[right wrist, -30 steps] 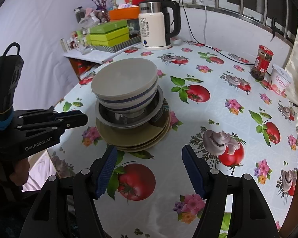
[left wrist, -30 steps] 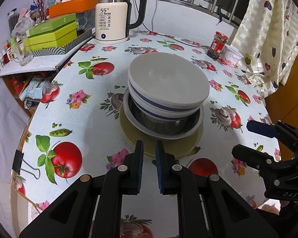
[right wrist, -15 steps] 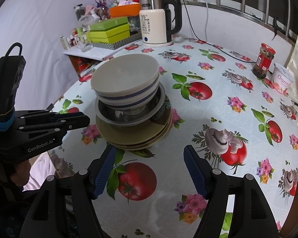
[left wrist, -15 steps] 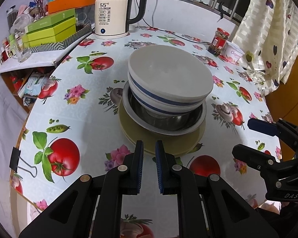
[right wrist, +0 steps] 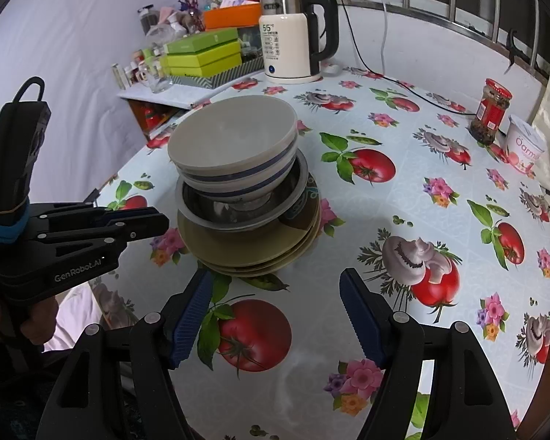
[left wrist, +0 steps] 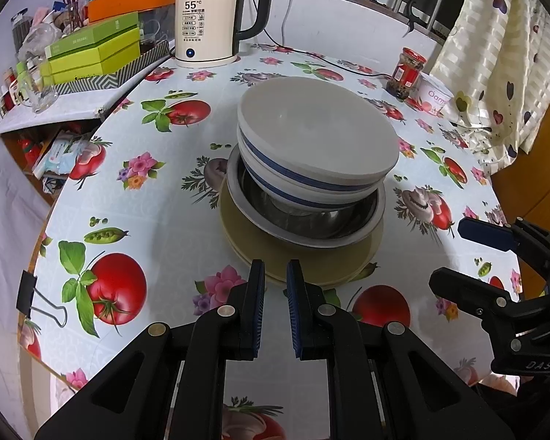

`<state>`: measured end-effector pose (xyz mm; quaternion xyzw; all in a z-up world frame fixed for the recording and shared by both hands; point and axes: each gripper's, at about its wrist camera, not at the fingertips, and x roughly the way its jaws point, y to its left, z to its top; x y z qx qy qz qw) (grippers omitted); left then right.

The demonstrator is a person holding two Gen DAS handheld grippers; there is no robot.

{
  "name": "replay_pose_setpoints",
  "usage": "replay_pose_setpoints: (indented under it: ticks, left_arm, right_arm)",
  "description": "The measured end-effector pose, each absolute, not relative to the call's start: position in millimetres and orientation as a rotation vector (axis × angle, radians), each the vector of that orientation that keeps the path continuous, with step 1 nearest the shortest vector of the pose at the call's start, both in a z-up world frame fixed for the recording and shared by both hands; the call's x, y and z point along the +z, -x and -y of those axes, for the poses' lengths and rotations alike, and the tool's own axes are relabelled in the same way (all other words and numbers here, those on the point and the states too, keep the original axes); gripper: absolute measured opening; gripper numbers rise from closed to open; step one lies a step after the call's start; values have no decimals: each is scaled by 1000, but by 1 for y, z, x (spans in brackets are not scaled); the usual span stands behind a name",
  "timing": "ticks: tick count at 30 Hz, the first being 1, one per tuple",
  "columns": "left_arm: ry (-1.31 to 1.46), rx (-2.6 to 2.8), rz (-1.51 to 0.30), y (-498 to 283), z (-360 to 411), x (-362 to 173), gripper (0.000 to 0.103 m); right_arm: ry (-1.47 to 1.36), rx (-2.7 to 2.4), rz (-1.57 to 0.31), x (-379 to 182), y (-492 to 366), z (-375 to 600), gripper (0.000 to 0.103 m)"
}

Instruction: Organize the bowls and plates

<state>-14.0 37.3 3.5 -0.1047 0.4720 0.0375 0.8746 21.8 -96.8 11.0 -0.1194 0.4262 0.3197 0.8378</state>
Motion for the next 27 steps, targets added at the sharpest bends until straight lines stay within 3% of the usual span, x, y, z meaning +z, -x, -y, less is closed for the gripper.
replay_pose_setpoints:
  ticks: [27]
  left_arm:
    - [214,80,-990,14,-36,2,13]
  right_arm:
    - [256,679,-899,11,-22,97,73]
